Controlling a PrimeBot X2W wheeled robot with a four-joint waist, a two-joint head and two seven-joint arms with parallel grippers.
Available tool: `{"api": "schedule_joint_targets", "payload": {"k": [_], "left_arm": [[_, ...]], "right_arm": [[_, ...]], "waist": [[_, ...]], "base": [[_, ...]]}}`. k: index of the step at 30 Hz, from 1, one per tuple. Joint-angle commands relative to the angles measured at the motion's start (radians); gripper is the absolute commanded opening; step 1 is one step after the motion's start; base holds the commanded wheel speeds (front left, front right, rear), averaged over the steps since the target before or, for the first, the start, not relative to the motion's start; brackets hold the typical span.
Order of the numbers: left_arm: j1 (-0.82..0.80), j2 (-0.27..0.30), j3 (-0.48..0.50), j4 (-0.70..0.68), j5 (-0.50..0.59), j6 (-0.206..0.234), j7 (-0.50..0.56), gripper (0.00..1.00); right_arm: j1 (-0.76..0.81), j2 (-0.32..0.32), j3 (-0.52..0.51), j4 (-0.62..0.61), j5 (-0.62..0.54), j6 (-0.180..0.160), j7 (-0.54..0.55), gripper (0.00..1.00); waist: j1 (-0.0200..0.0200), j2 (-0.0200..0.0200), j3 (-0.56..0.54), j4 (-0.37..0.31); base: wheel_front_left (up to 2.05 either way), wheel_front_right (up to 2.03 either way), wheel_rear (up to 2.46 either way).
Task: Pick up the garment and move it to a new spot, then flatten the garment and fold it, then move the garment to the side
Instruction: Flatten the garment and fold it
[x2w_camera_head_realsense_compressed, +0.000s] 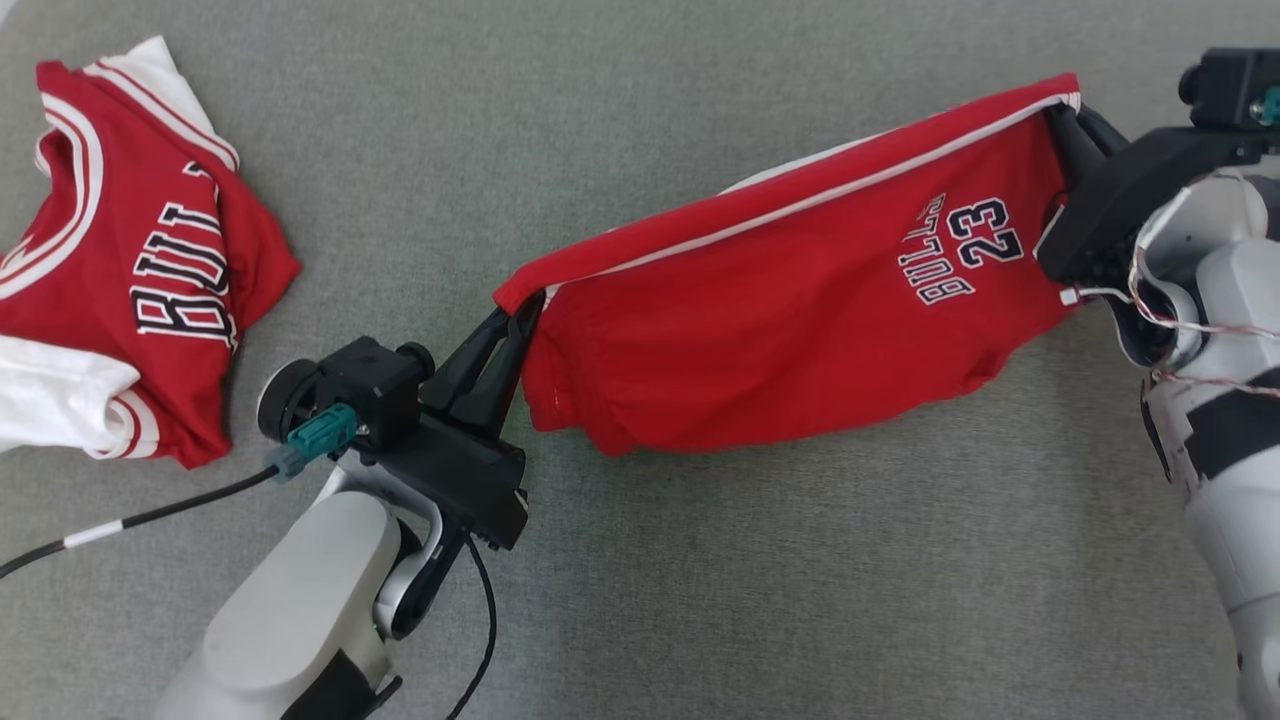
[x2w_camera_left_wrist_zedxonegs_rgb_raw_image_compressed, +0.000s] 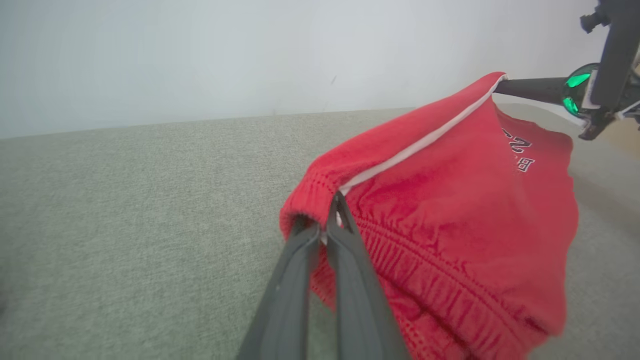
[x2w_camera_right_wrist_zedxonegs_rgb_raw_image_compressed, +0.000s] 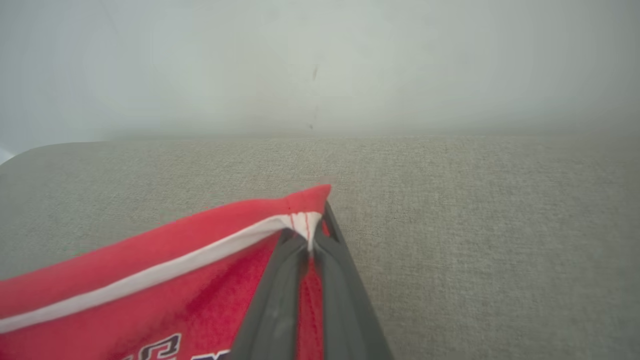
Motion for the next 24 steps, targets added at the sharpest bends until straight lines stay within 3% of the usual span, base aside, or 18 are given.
{"api": "schedule_joint_targets", "payload": {"k": [1,5,6,7,8,17,24], "left_arm": [[-0.014,-0.004,-0.001,0.011,0.002,0.001,-0.003,0.0],[-0.03,-0.015,-0.003,0.035,0.006,0.001,-0.003,0.0],[-0.031,-0.017,-0.004,0.038,0.007,0.001,-0.003,0.0],[-0.032,-0.018,-0.001,0.038,0.011,0.001,-0.003,0.0],[-0.026,-0.018,0.013,0.033,0.026,0.001,-0.003,1.0],[0.065,-0.032,0.098,0.003,0.066,0.001,-0.003,1.0],[0.187,-0.057,0.273,-0.086,0.17,0.026,-0.003,1.0]], "right_arm": [[-0.021,0.01,0.011,0.022,-0.008,-0.002,-0.013,0.0],[-0.067,0.023,0.048,0.096,-0.001,-0.002,-0.045,0.0],[-0.073,0.025,0.06,0.11,0.003,-0.002,-0.05,0.07],[-0.077,0.028,0.072,0.12,0.005,-0.002,-0.06,0.45],[-0.083,0.03,0.094,0.137,0.017,-0.002,-0.075,1.0],[-0.025,-0.02,0.204,0.146,0.096,-0.002,-0.127,1.0],[0.073,-0.072,0.258,0.131,0.176,-0.002,-0.167,1.0]], "waist": [[-0.0002,-0.0002,0.024,0.018],[-0.0002,-0.0002,0.029,0.023],[-0.0002,-0.0002,0.028,0.023],[-0.0002,-0.0002,0.025,0.022],[-0.0002,-0.0002,0.018,0.018],[-0.0002,-0.0002,-0.045,0.003],[-0.0002,-0.0002,-0.102,-0.003]], "base": [[0.0,0.0,0.0],[0.0,0.0,0.0],[0.0,0.0,0.0],[0.0,0.0,0.0],[0.0,0.0,0.0],[0.0,0.0,0.0],[0.0,0.0,0.0]]}}
